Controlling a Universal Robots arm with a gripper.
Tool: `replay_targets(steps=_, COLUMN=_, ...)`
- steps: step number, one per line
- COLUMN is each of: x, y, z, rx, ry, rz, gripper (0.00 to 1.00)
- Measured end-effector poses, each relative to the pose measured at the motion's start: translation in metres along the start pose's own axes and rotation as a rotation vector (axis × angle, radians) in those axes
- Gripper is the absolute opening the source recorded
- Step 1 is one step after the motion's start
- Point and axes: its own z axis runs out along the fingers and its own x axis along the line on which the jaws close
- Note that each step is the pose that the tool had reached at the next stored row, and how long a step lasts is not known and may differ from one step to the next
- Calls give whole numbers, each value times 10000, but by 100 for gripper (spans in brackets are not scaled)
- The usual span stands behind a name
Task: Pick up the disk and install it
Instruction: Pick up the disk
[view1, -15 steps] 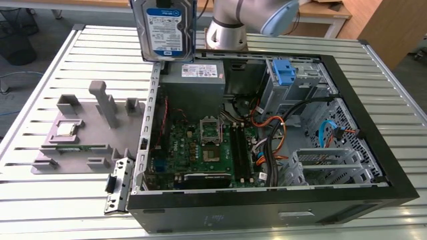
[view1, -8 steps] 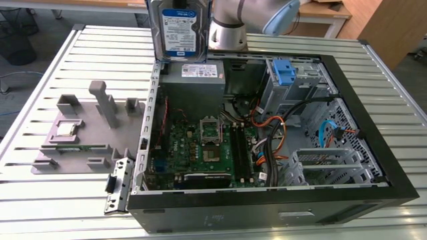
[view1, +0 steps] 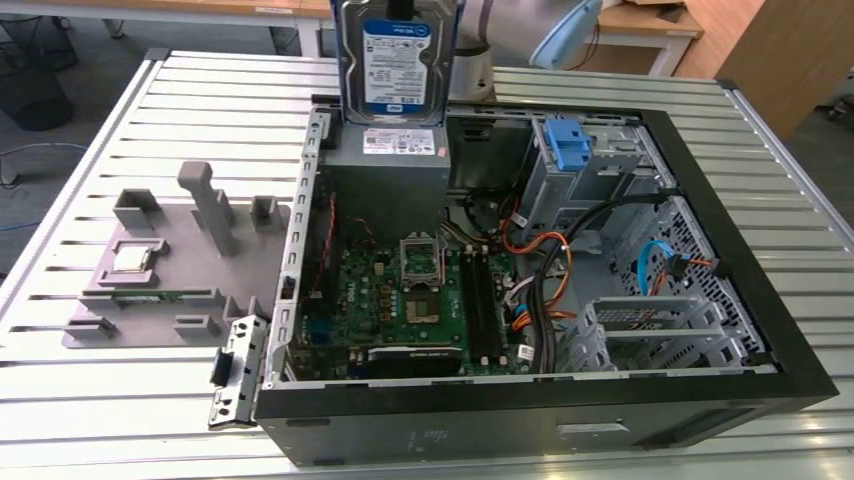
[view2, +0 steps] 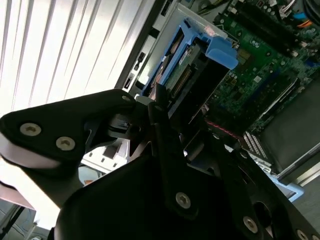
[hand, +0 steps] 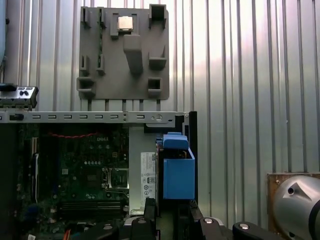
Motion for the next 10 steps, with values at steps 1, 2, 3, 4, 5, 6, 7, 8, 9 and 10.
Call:
replay_targets(steps=1, x=-1, y=-44, z=-2, rx=-1, ry=0, rz=-1, gripper=35)
replay_targets(steps=2, x=-2, y=-86, z=-4, rx=-1, ry=0, rz=-2, gripper=35)
replay_targets(steps=3, x=-2, y=-127, z=-5, rx=-1, ry=0, rz=0, gripper=35)
replay_targets(steps=4, x=-3, y=-170, z=-7, rx=-1, ry=1, rz=0, gripper=35)
replay_targets(steps=5, x=-3, y=-211, z=-9, rx=-1, ry=0, rz=-1, gripper=35)
replay_targets(steps=6, x=-4, y=-253, z=-10, rx=-1, ry=0, rz=0, gripper=35)
replay_targets(steps=7, x=-5, y=-294, z=-12, rx=-1, ry=0, rz=0, gripper=35)
replay_targets(steps=8, x=-5, y=-337, z=-14, rx=-1, ry=0, rz=-2, gripper=35)
replay_targets(steps=9, x=-6, y=-378, z=-16, rx=-1, ry=0, rz=0, gripper=35)
replay_targets(steps=10, x=-7, y=-420, z=-17, rx=-2, ry=1, rz=-1, gripper=35)
